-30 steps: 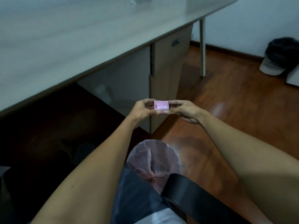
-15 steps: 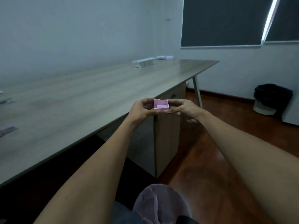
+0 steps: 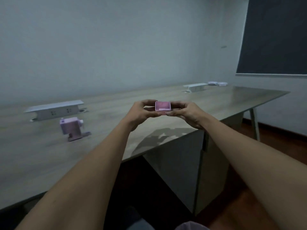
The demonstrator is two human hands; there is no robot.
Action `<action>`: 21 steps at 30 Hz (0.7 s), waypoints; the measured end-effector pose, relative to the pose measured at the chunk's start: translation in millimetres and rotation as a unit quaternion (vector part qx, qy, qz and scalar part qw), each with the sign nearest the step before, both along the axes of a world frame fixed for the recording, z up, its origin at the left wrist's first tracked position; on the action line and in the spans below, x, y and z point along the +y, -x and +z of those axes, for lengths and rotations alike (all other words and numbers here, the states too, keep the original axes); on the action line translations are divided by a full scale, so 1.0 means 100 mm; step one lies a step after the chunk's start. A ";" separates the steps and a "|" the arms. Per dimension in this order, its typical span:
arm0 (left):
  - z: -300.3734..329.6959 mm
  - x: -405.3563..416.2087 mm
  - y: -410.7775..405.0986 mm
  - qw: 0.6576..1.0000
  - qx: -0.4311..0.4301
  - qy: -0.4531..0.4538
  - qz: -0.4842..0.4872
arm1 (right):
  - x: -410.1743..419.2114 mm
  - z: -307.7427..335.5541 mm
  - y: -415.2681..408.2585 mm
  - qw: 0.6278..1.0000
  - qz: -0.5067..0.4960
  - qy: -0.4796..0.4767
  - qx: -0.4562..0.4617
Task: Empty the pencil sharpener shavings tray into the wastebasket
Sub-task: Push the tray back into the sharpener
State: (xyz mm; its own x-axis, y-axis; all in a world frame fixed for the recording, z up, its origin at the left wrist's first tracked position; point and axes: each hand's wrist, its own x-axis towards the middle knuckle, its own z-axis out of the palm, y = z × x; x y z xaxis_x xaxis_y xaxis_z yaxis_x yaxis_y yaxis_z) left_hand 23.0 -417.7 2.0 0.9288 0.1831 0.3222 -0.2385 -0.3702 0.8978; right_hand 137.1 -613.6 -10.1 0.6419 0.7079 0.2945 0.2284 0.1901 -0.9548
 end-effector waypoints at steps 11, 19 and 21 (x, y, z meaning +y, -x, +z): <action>0.29 1.21 1.10 0.986 -0.021 -0.032 0.160 | 1.64 0.26 0.58 0.988 0.135 0.004 -0.072; 0.40 1.86 1.78 0.969 -0.005 -0.045 0.244 | 2.49 0.29 0.96 0.987 0.130 0.028 -0.089; 0.37 2.03 1.92 0.963 -0.005 -0.039 0.266 | 2.62 0.24 0.99 0.988 0.104 0.047 -0.101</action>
State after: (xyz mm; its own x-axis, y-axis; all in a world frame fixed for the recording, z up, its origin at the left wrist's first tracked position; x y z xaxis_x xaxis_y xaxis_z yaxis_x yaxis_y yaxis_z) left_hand -168.8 -214.5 39.2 0.7073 0.6071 0.3623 -0.0041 -0.5089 0.8608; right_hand 37.9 -351.8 13.9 0.4149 0.8485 0.3284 0.3808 0.1659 -0.9097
